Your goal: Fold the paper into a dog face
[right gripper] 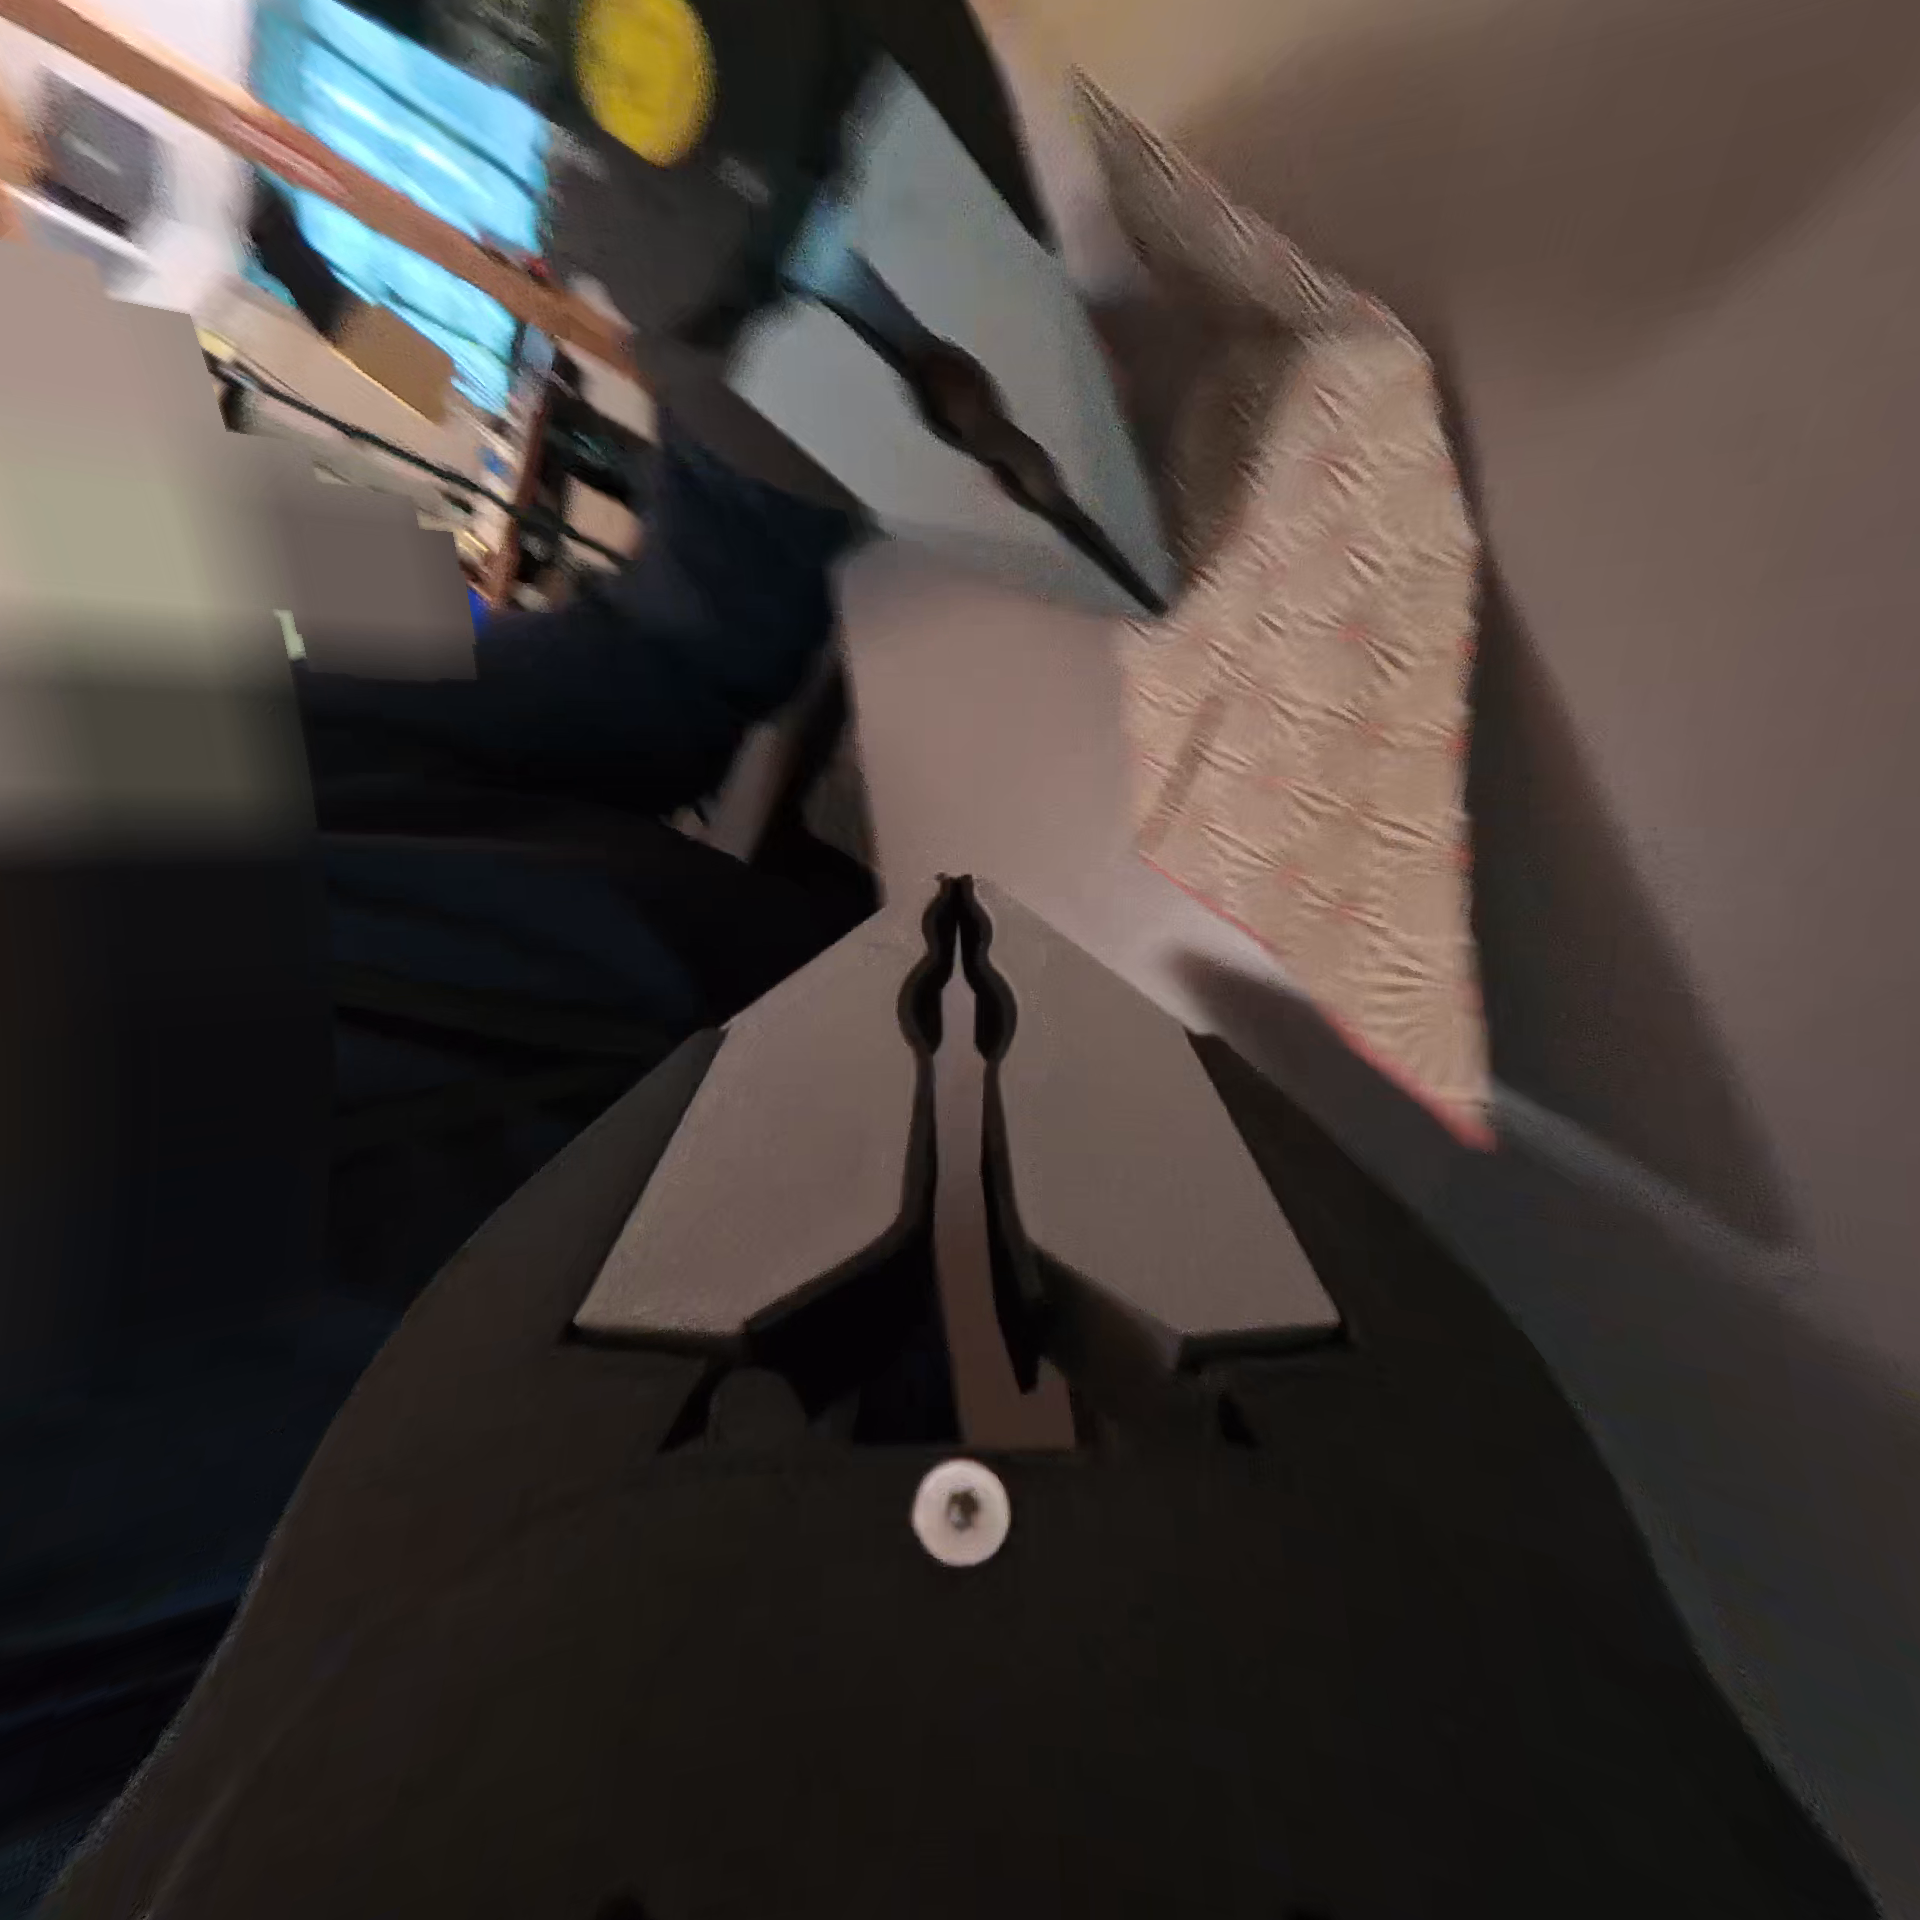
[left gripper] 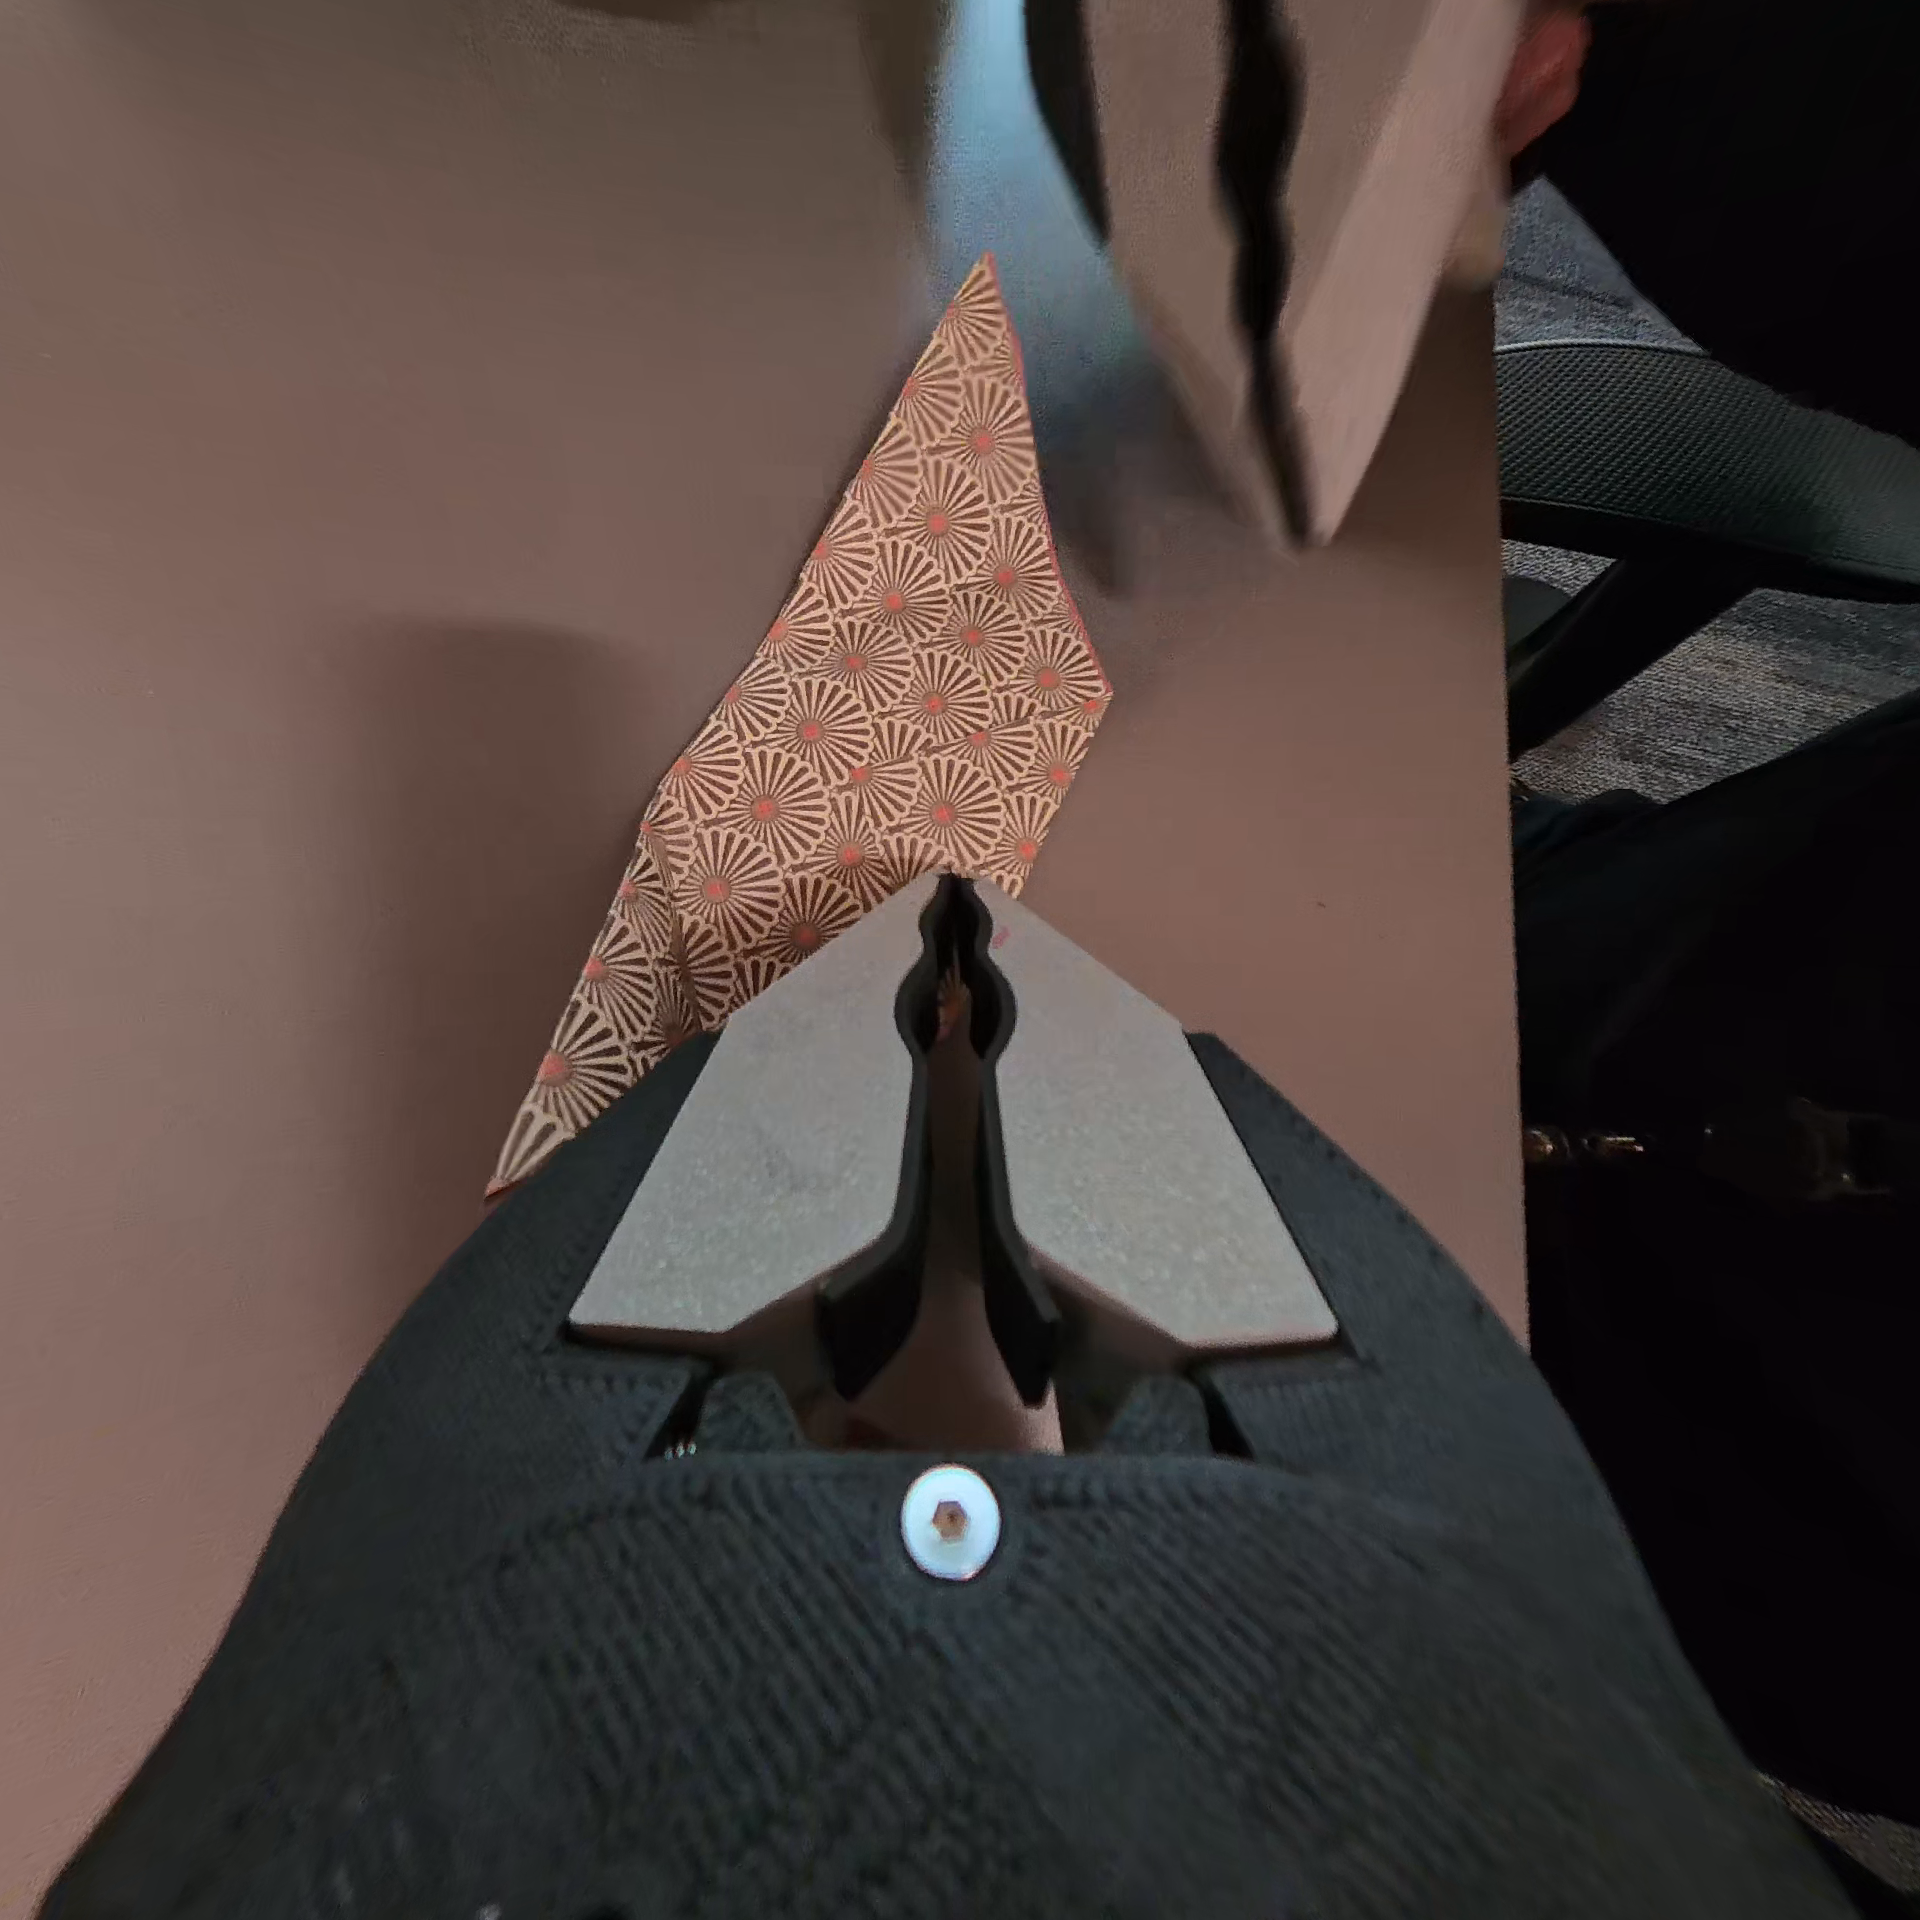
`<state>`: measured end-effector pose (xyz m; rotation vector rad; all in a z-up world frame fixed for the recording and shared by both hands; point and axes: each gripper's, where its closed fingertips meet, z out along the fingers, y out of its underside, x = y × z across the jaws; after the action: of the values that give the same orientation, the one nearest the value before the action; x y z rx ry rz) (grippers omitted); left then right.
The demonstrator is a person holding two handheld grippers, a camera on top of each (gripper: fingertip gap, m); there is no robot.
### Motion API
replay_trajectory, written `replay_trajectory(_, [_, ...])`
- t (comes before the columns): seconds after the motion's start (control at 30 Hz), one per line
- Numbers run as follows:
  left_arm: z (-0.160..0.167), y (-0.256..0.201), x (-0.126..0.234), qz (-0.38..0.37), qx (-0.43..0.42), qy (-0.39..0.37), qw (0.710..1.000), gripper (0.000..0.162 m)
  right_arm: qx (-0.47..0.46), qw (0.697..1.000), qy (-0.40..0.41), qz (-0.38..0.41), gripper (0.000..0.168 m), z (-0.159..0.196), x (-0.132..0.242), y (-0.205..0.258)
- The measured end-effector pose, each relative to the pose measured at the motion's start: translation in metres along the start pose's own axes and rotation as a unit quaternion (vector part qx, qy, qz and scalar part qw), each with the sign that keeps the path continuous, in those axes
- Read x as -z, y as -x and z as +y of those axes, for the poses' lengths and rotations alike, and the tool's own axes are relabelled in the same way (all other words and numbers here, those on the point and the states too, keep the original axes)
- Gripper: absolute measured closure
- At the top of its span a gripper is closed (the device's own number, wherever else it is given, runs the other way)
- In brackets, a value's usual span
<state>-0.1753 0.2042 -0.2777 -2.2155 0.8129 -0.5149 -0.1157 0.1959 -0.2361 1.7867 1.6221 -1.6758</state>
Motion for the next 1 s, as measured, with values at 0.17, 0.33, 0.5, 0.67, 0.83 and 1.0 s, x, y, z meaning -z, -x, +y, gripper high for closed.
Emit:
replay_trajectory(0.17, [0.000,0.000,0.000,-0.002,-0.001,0.000,1.000,0.162,0.012,0.986,-0.073,0.151,0.168,0.004,0.036,-0.017])
replay_trajectory(0.33, [0.000,0.000,0.000,-0.001,0.000,0.000,1.000,0.162,-0.017,0.967,-0.103,0.230,0.168,0.018,0.058,-0.039])
replay_trajectory(0.5, [0.000,0.000,0.000,0.001,0.002,0.000,1.000,0.162,0.052,0.974,-0.108,0.192,0.168,-0.007,0.035,-0.035])
replay_trajectory(0.67, [0.000,0.000,0.000,0.005,0.006,-0.001,1.000,0.162,0.133,0.975,-0.045,0.169,0.168,-0.014,0.004,-0.023])
replay_trajectory(0.83, [0.000,0.000,0.000,0.003,0.003,-0.001,1.000,0.162,0.162,0.964,0.018,0.212,0.168,-0.006,-0.005,-0.027])
replay_trajectory(1.0, [0.000,0.000,0.000,0.003,0.003,-0.001,1.000,0.162,0.075,0.941,-0.032,0.329,0.168,0.000,0.051,-0.053])
